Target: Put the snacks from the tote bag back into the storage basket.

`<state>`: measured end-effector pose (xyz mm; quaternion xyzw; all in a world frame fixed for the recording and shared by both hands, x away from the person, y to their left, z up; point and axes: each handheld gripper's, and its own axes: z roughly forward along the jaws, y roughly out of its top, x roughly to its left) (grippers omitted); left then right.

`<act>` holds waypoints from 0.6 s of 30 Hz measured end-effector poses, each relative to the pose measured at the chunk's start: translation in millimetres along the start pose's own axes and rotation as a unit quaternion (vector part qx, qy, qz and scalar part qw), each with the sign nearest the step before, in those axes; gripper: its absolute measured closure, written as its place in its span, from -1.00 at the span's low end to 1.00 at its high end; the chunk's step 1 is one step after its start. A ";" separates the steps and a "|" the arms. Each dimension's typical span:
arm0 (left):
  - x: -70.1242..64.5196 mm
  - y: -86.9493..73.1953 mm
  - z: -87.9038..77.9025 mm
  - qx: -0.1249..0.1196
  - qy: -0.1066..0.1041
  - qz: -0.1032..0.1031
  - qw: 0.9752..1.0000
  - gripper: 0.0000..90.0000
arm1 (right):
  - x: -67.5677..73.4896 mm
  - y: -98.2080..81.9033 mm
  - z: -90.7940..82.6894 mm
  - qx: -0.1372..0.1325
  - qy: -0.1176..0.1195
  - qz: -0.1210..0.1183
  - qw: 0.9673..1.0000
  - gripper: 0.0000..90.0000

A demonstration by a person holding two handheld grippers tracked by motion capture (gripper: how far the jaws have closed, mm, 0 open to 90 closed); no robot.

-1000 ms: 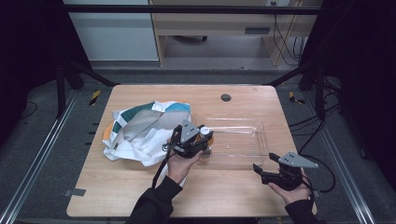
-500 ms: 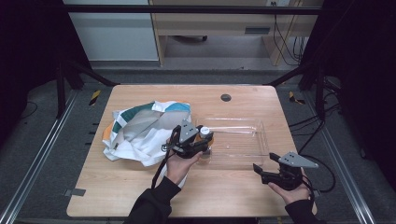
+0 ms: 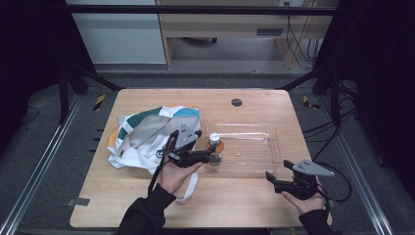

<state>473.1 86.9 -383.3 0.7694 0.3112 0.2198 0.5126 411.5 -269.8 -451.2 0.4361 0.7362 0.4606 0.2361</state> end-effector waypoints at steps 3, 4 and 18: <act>1.4 -1.4 -10.2 0.007 0.001 0.014 1.000 -0.33 | -0.9 -0.2 0.3 -0.001 -0.001 0.001 1.000 -0.61; 2.4 -1.9 -13.0 0.007 0.001 0.014 1.000 -0.34 | -1.0 -0.2 0.5 0.000 -0.001 0.000 1.000 -0.61; 19.2 -33.7 -49.8 0.020 0.020 0.018 0.999 -0.37 | -1.9 -0.6 -0.7 -0.002 -0.005 0.006 1.000 -0.62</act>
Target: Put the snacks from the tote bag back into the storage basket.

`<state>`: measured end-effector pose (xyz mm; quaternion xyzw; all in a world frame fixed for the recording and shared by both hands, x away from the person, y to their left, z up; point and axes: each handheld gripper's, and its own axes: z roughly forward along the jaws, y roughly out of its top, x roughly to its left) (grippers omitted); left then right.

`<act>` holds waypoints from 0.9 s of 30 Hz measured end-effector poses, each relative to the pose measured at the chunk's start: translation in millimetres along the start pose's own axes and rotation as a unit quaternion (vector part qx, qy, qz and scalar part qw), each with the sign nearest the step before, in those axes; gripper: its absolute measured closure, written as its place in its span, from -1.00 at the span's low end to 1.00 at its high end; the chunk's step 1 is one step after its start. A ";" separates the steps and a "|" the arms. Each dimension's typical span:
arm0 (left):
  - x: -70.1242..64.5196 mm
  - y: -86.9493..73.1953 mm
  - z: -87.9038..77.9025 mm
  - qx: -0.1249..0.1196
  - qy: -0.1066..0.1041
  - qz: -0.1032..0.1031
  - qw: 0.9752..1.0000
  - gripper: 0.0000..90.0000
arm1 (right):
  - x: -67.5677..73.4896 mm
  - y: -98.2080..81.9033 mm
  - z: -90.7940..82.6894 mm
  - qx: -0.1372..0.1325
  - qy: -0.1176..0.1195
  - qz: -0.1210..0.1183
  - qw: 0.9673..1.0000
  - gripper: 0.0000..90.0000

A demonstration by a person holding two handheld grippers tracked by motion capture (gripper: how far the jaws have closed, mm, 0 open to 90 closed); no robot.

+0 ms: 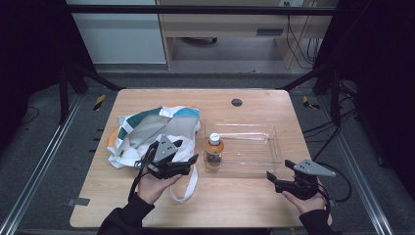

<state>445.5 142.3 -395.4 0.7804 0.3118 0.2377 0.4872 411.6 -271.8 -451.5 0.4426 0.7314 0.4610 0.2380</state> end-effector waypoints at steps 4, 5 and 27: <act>4.6 -10.1 -8.3 0.001 0.009 -0.008 1.000 -0.37 | -0.1 -0.1 0.2 0.001 -0.001 0.000 1.000 -0.63; 5.7 -12.4 -10.4 -0.001 0.010 -0.012 1.000 -0.37 | -0.3 -0.2 0.4 0.001 -0.001 -0.002 1.000 -0.63; 37.6 -74.1 -46.5 0.019 0.052 -0.031 0.998 -0.40 | -2.5 -3.4 0.7 0.002 -0.005 -0.008 1.000 -0.66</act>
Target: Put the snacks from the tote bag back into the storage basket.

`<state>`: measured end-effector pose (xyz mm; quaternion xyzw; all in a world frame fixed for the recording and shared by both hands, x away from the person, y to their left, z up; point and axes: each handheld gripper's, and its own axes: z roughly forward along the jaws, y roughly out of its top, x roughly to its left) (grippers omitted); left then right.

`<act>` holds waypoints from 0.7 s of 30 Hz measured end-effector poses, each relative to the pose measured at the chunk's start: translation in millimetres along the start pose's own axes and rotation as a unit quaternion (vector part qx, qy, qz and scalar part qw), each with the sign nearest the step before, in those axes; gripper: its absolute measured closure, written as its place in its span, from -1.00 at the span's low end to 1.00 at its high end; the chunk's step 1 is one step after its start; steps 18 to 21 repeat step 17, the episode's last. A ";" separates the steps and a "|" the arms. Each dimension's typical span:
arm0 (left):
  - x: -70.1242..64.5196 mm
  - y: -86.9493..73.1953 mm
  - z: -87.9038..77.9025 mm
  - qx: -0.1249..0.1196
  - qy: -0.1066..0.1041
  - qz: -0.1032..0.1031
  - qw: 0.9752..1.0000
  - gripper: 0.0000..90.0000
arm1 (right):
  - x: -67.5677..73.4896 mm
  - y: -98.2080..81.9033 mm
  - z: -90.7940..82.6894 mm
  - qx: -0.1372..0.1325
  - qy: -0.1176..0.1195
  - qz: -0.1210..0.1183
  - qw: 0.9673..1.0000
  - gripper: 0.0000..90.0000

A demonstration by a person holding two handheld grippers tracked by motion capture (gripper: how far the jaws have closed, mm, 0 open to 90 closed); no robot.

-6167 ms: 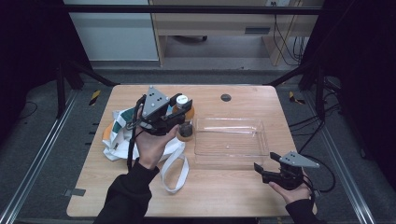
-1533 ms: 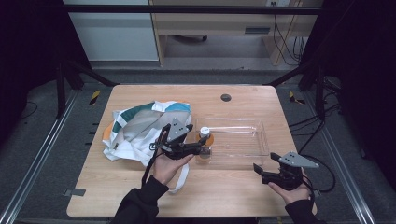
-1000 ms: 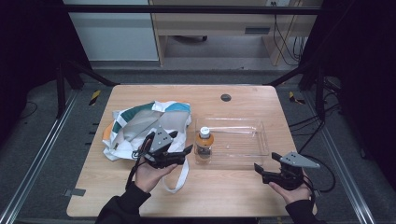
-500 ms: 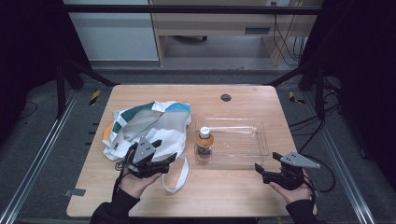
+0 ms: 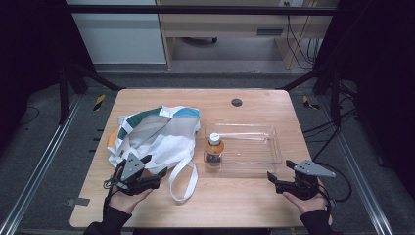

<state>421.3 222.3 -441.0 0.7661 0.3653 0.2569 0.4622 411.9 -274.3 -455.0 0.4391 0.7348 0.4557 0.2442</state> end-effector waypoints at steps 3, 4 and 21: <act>2.0 -3.8 -2.6 0.000 -0.001 0.000 1.000 -0.40 | -0.3 -0.5 0.2 0.002 0.001 -0.002 1.000 -0.67; 3.9 -7.4 -5.3 0.000 -0.002 0.000 1.000 -0.40 | -0.2 -0.9 0.2 0.001 0.002 -0.002 1.000 -0.67; 21.4 -25.0 -25.4 -0.002 0.012 -0.009 1.000 -0.41 | 0.3 -2.1 2.1 0.007 0.002 -0.007 1.000 -0.68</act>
